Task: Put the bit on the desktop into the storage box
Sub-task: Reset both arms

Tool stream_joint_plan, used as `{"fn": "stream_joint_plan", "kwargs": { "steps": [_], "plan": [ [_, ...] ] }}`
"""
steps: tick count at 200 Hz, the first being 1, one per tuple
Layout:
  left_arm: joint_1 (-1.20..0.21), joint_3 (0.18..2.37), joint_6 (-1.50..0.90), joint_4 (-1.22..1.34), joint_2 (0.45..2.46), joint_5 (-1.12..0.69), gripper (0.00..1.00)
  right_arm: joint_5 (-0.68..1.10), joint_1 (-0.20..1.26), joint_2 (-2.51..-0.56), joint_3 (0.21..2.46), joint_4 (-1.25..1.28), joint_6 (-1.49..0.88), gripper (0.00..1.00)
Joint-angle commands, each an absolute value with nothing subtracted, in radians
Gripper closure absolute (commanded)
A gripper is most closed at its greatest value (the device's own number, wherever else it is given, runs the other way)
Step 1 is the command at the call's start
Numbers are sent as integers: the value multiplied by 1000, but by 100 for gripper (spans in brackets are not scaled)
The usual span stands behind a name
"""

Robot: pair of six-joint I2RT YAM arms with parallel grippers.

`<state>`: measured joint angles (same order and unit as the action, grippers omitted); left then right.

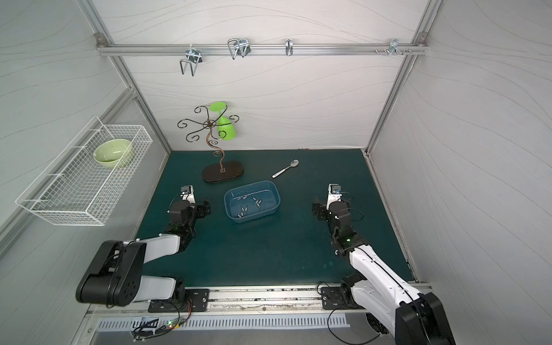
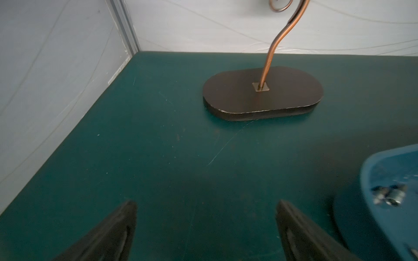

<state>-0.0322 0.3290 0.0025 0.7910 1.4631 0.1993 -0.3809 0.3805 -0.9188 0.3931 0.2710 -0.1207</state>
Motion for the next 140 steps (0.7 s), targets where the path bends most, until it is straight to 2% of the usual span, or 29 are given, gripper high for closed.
{"fn": "stream_joint_plan", "kwargs": {
  "steps": [1, 11, 75, 102, 140],
  "plan": [
    [-11, 353, 16, 1005, 1570, 106, 0, -333, 329, -939, 396, 329, -120, 1],
    [-5, 407, 4, 827, 1534, 75, 0, -306, 304, -950, 399, 325, -137, 1],
    [32, 424, -29, 824, 1550, 58, 0, -220, 149, -1140, 398, 417, -104, 1],
    [32, 424, -29, 822, 1548, 58, 0, -142, 62, -1297, 370, 638, -111, 1],
    [32, 425, -30, 824, 1548, 58, 0, -100, 71, -1568, 387, 901, -44, 1]
  ]
}}
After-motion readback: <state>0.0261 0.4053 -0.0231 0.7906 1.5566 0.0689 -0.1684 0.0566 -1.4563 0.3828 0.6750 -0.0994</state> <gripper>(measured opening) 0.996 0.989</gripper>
